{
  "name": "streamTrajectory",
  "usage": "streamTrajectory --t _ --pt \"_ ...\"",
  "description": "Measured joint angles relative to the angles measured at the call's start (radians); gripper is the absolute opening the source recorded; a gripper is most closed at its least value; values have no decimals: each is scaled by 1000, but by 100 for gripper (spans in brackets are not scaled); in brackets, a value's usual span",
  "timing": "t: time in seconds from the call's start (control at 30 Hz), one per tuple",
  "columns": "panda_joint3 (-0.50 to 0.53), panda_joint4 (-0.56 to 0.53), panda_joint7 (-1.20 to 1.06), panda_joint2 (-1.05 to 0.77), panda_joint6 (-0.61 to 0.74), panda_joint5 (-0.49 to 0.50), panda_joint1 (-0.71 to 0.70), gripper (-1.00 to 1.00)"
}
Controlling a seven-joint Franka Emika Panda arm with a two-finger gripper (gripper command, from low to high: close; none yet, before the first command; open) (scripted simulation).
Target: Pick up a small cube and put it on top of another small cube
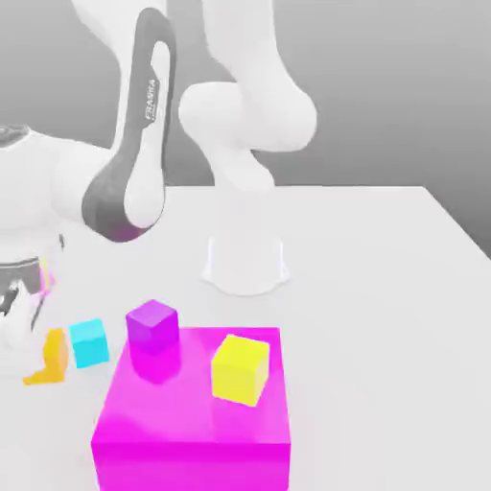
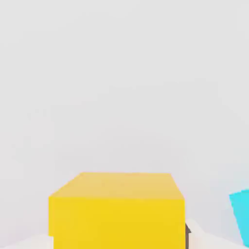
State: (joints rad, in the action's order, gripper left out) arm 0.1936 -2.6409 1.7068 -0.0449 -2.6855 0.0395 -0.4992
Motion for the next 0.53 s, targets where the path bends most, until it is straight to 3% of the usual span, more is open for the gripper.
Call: streamTrajectory --t 0.2,0.43,0.47,0.53 --pt "17 -200 169 218 14 52 -104 -100" --pt "9 -223 114 29 -196 -57 -99 -100" --pt "7 -222 101 4 -220 -76 -96 100" --pt "7 -222 101 4 -220 -76 -95 100"
